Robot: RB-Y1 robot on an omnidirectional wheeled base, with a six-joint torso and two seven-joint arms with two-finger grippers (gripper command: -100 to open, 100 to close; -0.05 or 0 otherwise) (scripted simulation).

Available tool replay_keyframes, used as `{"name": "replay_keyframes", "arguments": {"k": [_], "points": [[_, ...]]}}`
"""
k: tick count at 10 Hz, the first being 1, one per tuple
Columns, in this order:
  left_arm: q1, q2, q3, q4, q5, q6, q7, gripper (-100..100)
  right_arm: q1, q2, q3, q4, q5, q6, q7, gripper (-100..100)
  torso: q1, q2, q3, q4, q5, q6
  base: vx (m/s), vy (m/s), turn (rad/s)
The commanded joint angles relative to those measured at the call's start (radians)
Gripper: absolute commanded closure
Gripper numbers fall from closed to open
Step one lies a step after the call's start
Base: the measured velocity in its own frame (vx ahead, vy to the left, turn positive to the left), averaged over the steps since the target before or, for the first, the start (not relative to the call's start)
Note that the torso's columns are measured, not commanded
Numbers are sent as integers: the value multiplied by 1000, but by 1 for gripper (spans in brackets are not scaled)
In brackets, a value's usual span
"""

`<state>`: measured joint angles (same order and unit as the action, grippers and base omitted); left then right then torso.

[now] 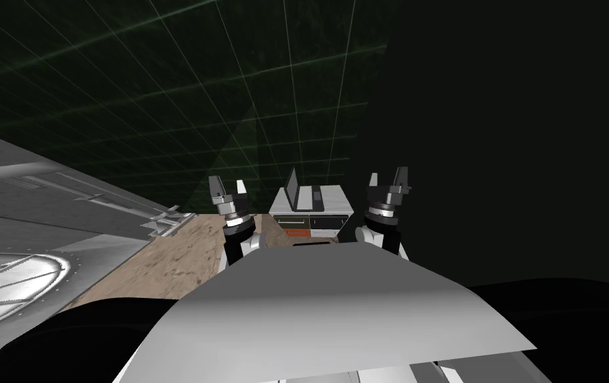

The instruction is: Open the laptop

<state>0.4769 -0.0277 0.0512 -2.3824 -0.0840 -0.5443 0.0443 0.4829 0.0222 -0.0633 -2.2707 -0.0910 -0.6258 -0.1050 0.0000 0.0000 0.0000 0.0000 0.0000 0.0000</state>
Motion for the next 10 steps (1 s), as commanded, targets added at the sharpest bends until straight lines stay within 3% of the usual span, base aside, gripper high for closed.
{"name": "replay_keyframes", "arguments": {"k": [1,9,10], "points": [[0,0,0,0,0,0,0,0,0,0,0,0,0,0,0,0,0,40,-82,41,0,0,0,0,0],[0,0,0,0,0,0,0,0,0,0,0,0,0,0,0,0,0,618,-1234,617,0,0,0,0,0],[0,0,0,0,0,0,0,0,9,-46,-14,7,10,4,3,-100,0,691,-1382,691,0,0,8,49,-30]]}}
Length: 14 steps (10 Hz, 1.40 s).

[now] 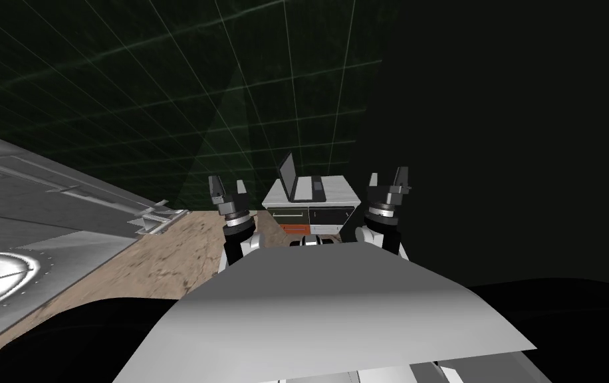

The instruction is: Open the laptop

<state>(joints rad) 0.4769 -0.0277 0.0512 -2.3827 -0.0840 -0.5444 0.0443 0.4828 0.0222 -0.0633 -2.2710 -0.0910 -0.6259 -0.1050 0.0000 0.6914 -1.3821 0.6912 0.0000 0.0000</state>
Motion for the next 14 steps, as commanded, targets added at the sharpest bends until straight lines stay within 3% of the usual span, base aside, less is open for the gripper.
{"name": "replay_keyframes", "arguments": {"k": [1,7,11,12,14], "points": [[0,0,0,0,0,0,0,0,18,-76,-28,14,21,8,6,-100,2,34,-69,33,1,0,10,116,-52],[0,-1,0,0,0,0,0,0,117,-225,-172,87,133,53,40,-100,2,46,-94,47,1,0,-5,268,-77],[0,0,0,0,0,0,0,0,201,-301,-301,151,229,94,72,-100,-3,43,-96,46,-1,0,18,338,-100],[0,0,0,0,0,0,0,0,201,-301,-303,151,229,94,72,-100,-2,47,-94,47,-1,0,-35,233,-34],[0,0,0,0,0,0,0,0,241,-337,-365,182,276,115,90,-100,-3,49,-92,48,-1,0,-32,257,-68]]}}
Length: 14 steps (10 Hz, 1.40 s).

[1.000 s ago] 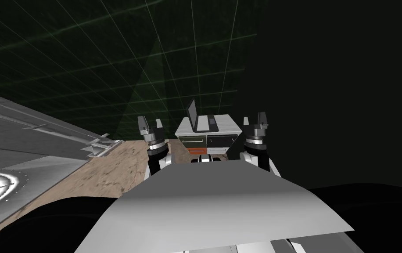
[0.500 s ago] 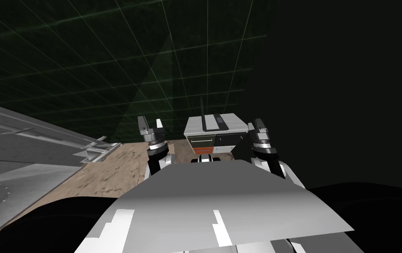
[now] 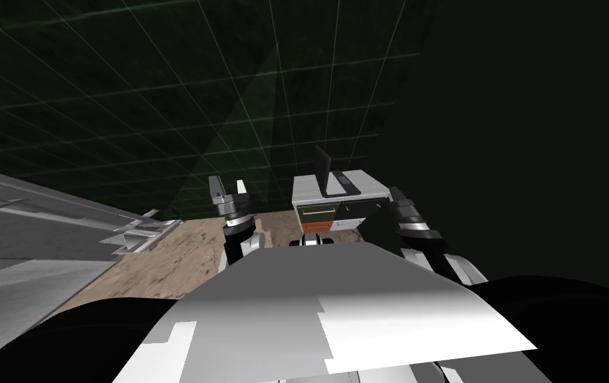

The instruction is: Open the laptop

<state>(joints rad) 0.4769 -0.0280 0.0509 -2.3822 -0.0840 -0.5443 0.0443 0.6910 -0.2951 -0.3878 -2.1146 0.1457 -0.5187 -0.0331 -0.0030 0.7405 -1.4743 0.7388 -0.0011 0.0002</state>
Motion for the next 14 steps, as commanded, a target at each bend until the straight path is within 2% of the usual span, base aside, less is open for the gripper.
{"name": "replay_keyframes", "arguments": {"k": [1,7,14], "points": [[0,0,0,0,0,0,0,0,52,-38,-70,41,61,18,27,-100,5,-2,-1,0,1,0,11,319,-97],[0,0,0,0,0,0,0,0,144,-155,-212,116,174,76,82,-100,2,-3,-2,-1,1,0,-21,290,-53],[0,0,0,0,0,0,0,0,206,-328,-321,168,278,154,157,-100,3,-4,-3,-1,1,0,45,175,5]]}}
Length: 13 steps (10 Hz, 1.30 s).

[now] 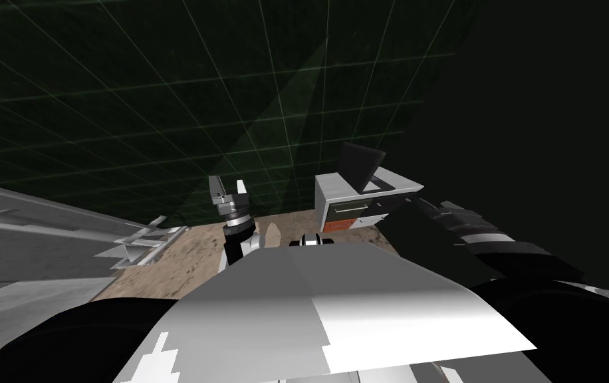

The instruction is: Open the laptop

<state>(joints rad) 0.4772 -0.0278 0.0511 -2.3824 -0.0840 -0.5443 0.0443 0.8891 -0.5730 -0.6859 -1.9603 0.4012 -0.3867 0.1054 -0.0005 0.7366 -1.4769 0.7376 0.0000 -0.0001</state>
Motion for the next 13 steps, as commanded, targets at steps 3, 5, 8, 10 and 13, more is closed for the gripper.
{"name": "replay_keyframes", "arguments": {"k": [3,5,8,10,13], "points": [[0,0,0,0,0,0,0,0,25,-144,-61,27,65,61,54,-100,-2,2,1,0,-1,0,91,128,40],[0,0,0,0,0,0,0,0,34,-212,-84,34,93,87,77,-100,-1,1,0,0,0,0,113,104,55],[0,0,0,0,0,0,0,0,46,-301,-114,41,130,123,109,-100,0,1,1,0,0,0,117,93,48],[0,0,0,0,0,0,0,0,51,-346,-130,45,150,143,127,-100,0,2,1,0,0,0,103,74,45],[0,0,0,0,0,0,0,0,57,-387,-145,47,166,163,138,-100,0,1,1,0,0,0,96,47,43]]}}
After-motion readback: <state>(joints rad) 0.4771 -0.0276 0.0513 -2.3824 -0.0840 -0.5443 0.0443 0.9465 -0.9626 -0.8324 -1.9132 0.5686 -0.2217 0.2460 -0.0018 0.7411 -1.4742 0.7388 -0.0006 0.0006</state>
